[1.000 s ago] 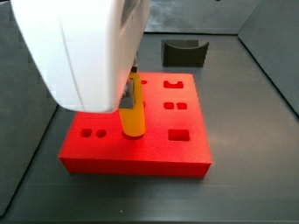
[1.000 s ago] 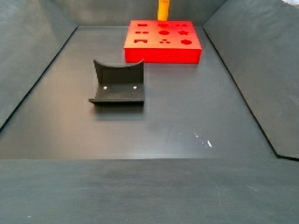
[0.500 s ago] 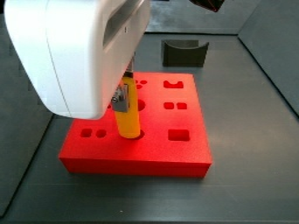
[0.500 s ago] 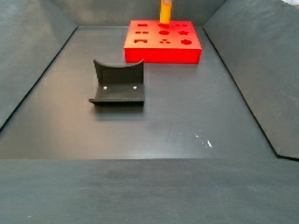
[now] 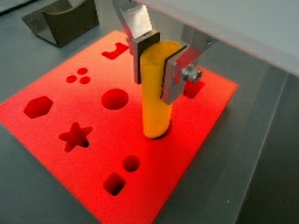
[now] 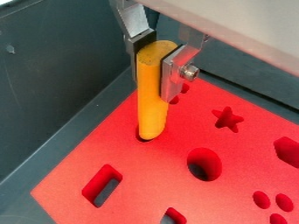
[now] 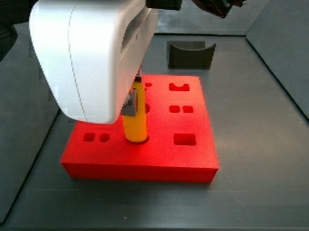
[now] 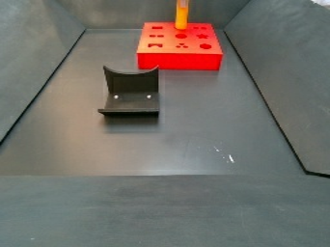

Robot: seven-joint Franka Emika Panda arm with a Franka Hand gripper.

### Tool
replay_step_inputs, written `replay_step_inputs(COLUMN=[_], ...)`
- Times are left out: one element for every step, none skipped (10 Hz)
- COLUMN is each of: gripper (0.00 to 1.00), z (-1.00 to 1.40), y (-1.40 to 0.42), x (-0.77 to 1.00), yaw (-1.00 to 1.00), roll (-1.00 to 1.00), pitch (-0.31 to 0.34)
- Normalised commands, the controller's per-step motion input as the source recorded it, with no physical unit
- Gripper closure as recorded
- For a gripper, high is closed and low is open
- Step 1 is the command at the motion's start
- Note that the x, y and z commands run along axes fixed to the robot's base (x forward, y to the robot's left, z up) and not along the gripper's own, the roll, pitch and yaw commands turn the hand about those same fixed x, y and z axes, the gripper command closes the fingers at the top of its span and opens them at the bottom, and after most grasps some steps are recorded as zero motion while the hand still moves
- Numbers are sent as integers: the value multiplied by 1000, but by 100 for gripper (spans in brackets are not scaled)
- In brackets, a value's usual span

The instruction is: Insert the oval object.

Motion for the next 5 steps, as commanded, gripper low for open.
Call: replay_step_inputs(gripper=[100, 100, 100, 100, 100], z=[-69, -160, -223, -223, -163], y=[-349, -54, 9, 106, 169], x=[114, 191, 140, 91, 129], yaw=[43, 43, 49, 26, 14], roll=[151, 79, 50, 44, 9], pitch=[0, 1, 6, 6, 19])
